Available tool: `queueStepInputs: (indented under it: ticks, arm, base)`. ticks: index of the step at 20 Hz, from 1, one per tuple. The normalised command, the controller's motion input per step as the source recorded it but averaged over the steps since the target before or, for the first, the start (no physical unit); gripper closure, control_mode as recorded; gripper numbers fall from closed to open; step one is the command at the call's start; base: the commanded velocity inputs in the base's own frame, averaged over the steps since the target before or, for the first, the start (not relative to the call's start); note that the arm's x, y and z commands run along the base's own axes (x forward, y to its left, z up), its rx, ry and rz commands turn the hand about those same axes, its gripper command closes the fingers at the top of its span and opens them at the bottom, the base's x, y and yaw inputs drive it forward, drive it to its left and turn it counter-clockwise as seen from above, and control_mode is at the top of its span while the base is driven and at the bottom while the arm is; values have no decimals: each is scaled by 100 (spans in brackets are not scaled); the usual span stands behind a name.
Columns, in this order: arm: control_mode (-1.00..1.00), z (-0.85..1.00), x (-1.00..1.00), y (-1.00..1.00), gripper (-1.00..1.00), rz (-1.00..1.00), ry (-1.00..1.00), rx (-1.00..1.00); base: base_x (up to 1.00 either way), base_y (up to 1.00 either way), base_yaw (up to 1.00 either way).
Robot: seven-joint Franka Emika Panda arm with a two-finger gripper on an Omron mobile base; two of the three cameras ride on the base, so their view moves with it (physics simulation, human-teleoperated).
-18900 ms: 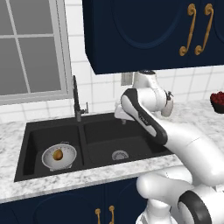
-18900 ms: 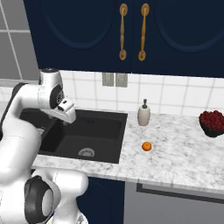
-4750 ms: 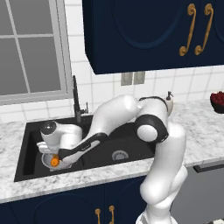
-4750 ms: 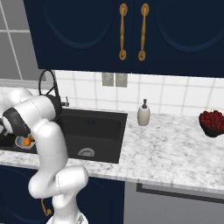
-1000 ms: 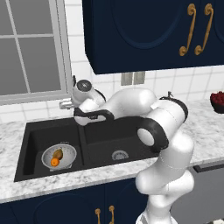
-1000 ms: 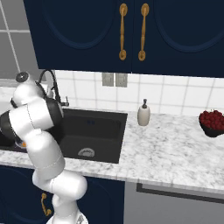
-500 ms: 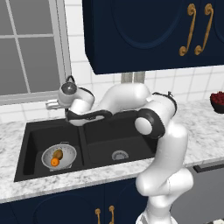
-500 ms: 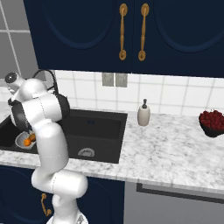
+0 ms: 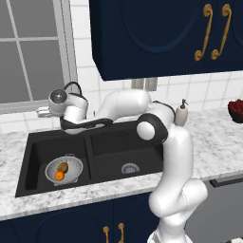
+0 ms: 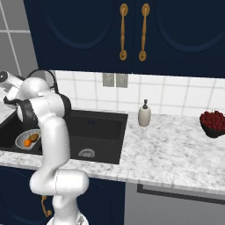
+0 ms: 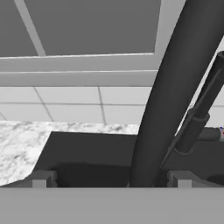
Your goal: Put the colander in the sink, put the pear, tangerine in the colander, and turn on the sink faucet and pour water over the colander.
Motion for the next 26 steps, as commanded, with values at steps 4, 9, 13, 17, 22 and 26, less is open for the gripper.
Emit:
queueStepInputs:
  ticks: [4,9,13,17,22,26]
  arm:
    - [-100,14,-17,15,-100,0,0,0]
    - [-100,44,-77,0,-100,0,1,0]
    - [-100,48,-100,-5,-100,0,0,0]
    - [-100,36,-100,-68,-100,3,0,1]
    - [-100,2,-66,-99,-100,6,0,4]
    - [-100,0,-8,-100,-100,8,0,8]
  base:
    - [0,0,0]
    - [0,0,0]
    - [0,0,0]
    - [0,0,0]
    - [0,0,0]
    - [0,0,0]
